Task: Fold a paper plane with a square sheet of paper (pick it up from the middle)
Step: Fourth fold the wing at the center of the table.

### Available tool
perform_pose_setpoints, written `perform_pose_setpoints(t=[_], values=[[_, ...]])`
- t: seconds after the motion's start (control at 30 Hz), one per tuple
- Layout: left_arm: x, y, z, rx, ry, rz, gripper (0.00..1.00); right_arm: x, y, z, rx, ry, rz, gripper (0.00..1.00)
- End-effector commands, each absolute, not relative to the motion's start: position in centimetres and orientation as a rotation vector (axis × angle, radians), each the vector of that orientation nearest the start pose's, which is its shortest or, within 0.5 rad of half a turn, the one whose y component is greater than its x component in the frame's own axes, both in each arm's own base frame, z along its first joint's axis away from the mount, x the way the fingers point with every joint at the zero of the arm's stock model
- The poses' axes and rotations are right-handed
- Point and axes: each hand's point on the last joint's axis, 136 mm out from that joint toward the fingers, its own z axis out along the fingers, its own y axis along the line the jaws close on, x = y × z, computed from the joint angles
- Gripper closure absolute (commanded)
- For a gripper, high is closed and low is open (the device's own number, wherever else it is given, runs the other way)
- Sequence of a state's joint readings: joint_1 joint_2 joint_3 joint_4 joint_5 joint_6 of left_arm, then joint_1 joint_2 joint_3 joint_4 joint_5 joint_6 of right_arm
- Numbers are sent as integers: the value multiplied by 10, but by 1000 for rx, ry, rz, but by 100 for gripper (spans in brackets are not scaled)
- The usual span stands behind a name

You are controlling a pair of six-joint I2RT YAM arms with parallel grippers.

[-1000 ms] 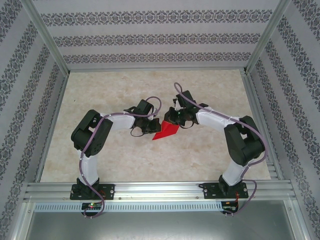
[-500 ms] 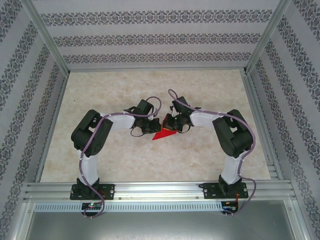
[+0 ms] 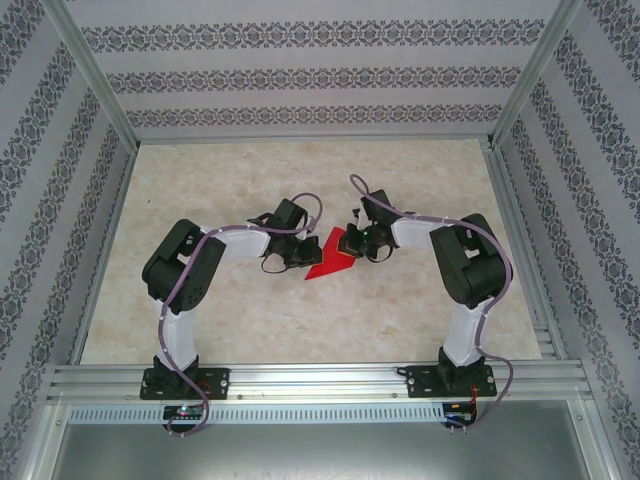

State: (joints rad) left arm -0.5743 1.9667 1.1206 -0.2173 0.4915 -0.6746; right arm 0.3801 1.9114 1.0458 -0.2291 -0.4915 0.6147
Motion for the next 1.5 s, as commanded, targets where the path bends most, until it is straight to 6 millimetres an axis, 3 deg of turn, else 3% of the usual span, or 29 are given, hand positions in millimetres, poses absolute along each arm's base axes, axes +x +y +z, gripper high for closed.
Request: perform_pose_setpoints(t=[0.0,0.13,0.23,0.43,0.57,0.73,0.97,1.13,1.33,1.47], values=[[285,-248,-52,-125,3123,-632,100,391,184,7,233,2769,740,98],[286,-249,-50,-119,3119,-637,100,399,193,39,175,2689,803,98],[286,-250,-50,-120,3117,-639,100,388,213,53,126,2642,900,97],[287,-249,-51,-127,3116,-630,100,352,265,37,29,2695,1007,97],[286,-249,-51,-130,3117,-632,100,345,276,20,24,2740,1036,97],[285,-247,-52,-133,3123,-625,100,355,256,3,81,2777,951,98],[282,-246,-54,-136,3131,-619,100,386,178,-13,361,2775,725,98],[281,-245,-55,-136,3132,-619,100,402,139,-10,499,2747,612,98],[281,-246,-54,-122,3130,-623,100,417,126,11,530,2687,598,98],[283,-247,-52,-98,3122,-633,100,422,144,43,458,2619,713,97]])
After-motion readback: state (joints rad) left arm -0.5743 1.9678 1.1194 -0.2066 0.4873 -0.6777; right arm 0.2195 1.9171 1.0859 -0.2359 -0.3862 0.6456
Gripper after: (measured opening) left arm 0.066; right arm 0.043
